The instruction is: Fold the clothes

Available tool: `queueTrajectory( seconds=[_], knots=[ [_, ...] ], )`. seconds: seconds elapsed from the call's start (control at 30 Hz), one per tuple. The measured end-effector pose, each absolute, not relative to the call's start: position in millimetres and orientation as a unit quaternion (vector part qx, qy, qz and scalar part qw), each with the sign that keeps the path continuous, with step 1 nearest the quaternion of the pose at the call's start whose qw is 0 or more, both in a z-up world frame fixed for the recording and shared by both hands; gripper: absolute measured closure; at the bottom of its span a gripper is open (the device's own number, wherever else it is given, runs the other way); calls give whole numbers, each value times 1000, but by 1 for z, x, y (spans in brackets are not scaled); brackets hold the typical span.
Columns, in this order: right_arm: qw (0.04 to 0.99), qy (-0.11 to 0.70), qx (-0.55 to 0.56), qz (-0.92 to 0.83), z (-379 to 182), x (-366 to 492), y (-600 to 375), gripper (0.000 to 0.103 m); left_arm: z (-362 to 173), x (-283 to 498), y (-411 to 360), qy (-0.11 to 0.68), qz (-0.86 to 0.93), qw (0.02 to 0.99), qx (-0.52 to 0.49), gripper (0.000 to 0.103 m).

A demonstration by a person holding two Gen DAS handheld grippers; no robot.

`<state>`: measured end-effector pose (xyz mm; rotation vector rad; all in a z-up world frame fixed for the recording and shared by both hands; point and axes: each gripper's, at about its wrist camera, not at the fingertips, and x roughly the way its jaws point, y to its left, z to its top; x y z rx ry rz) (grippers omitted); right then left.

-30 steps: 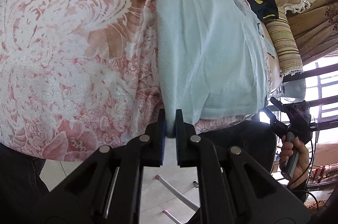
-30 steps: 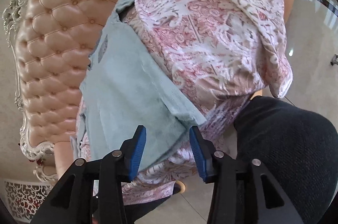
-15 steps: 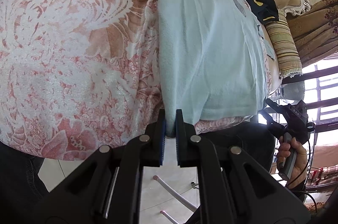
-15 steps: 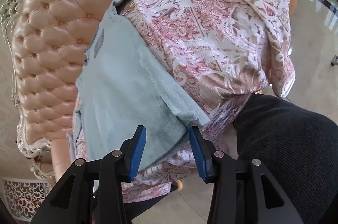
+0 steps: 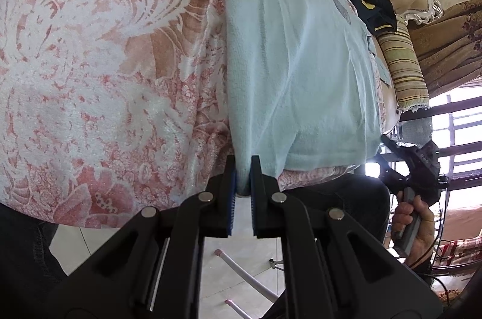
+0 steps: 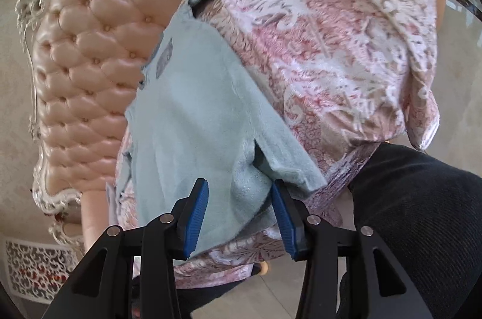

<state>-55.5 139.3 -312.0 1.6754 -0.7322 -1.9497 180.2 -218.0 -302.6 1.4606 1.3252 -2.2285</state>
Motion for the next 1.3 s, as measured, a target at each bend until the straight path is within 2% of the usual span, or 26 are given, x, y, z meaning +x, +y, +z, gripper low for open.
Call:
queueTrajectory(
  seconds=[0.03, 0.07, 0.1, 0.3, 0.43, 0.97, 1.07, 1.1, 1.13, 1.17, 1.23, 1.27, 1.3],
  knots=[
    [234, -258, 612, -710, -314, -55, 136, 63, -302, 180, -217, 439, -748, 84, 491, 93],
    [239, -247, 613, -712, -314, -53, 131, 76, -301, 179, -217, 435, -749, 84, 492, 93],
    [243, -234, 612, -715, -313, -51, 126, 99, -300, 179, -216, 431, -751, 85, 493, 93],
    [236, -134, 599, -754, -295, -44, 109, 100, -293, 176, -213, 404, -760, 90, 501, 94],
    [221, -95, 586, -774, -279, -40, 108, 100, -289, 175, -211, 388, -765, 93, 506, 94],
    [216, -58, 620, -752, -302, -44, 106, 100, -305, 174, -217, 395, -745, 105, 527, 94],
    [219, -48, 622, -751, -300, -45, 104, 100, -310, 180, -222, 418, -733, 113, 525, 85],
    [220, -49, 623, -749, -301, -46, 105, 100, -308, 184, -225, 426, -730, 118, 521, 73],
    [219, -52, 624, -748, -301, -47, 105, 100, -303, 189, -226, 429, -733, 123, 513, 65],
    [218, -51, 625, -748, -300, -46, 106, 100, -298, 192, -227, 430, -738, 127, 505, 51],
    [213, -50, 630, -745, -298, -44, 110, 99, -285, 196, -234, 438, -748, 128, 482, 48],
    [209, -50, 634, -743, -297, -42, 112, 94, -279, 197, -239, 446, -752, 124, 469, 48],
    [205, -49, 637, -742, -295, -40, 115, 93, -273, 196, -245, 452, -758, 119, 456, 47]
  ],
)
